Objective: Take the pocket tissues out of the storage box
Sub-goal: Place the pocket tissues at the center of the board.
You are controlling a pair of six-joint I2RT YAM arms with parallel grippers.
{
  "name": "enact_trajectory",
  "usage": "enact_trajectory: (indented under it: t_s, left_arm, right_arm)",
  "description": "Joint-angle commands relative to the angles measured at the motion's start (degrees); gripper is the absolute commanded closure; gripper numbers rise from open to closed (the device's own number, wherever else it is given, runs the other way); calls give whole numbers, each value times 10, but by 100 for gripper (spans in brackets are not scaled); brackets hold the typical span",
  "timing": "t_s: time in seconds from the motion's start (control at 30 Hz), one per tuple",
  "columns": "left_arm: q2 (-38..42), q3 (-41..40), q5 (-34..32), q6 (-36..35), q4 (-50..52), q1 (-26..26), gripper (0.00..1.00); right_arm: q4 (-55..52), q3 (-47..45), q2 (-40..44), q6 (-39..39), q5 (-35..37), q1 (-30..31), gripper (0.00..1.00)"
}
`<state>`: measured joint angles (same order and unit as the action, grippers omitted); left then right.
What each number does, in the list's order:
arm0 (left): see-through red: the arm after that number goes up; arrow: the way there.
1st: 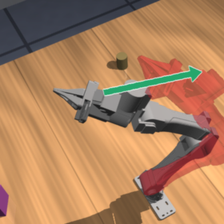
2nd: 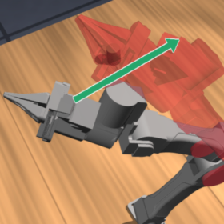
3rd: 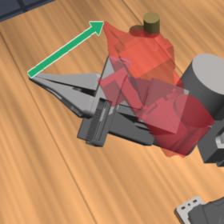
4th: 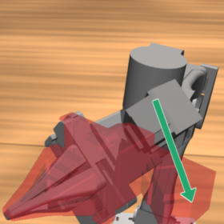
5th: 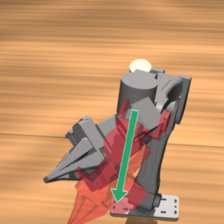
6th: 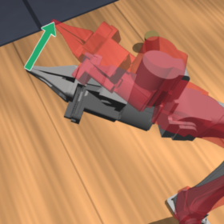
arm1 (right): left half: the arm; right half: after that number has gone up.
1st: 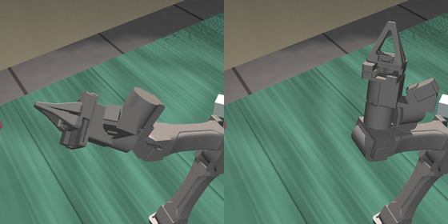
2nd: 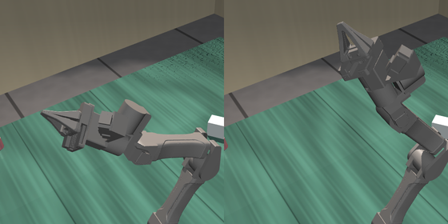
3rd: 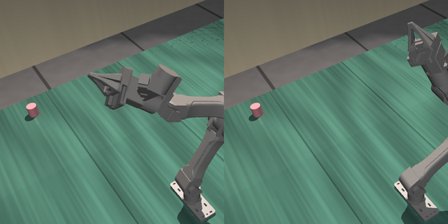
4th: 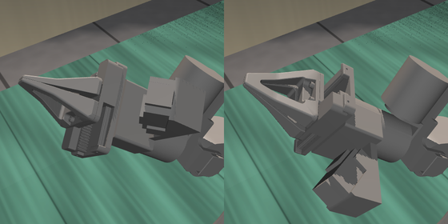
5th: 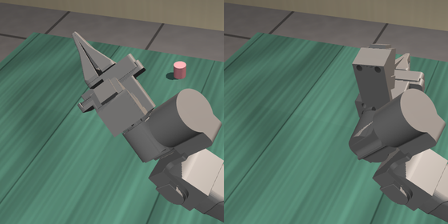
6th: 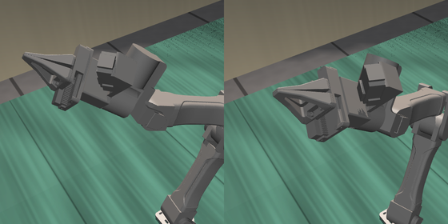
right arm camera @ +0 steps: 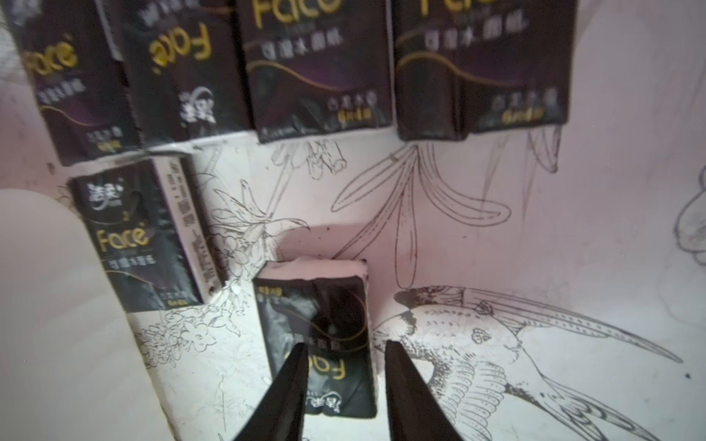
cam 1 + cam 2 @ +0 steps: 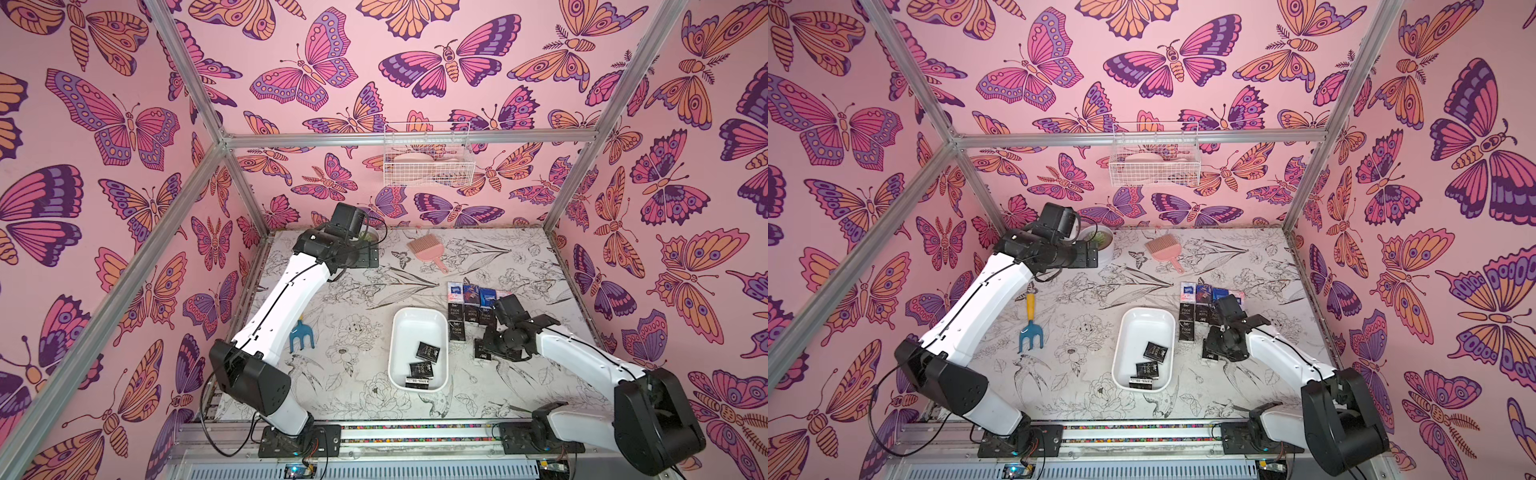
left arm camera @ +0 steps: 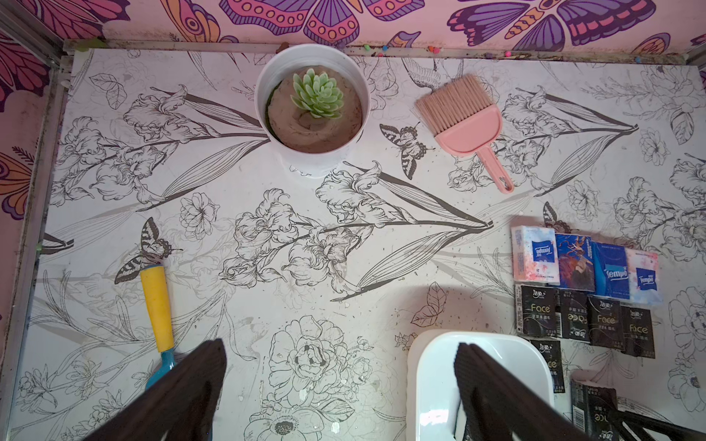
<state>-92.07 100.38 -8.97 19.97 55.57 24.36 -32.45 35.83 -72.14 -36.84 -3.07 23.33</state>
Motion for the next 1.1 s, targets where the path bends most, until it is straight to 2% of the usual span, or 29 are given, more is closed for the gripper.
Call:
enact_trajectory:
  t_s: [0.0, 0.2, 0.57, 1.07]
  left_arm:
    - [-2, 10, -1, -6, 9, 2, 0]
    - [-2, 9, -3, -5, 9, 2, 0]
    - [1, 7, -9, -6, 10, 2, 0]
    - [0, 6, -11, -8, 11, 2, 0]
  right_arm:
    - [9, -15, -5, -12, -5, -3, 68]
    - [56, -15, -38, -13, -18, -3, 73]
    - [48, 38, -103, 39, -2, -3, 72]
    - [50, 73, -133, 50, -5, -3, 69]
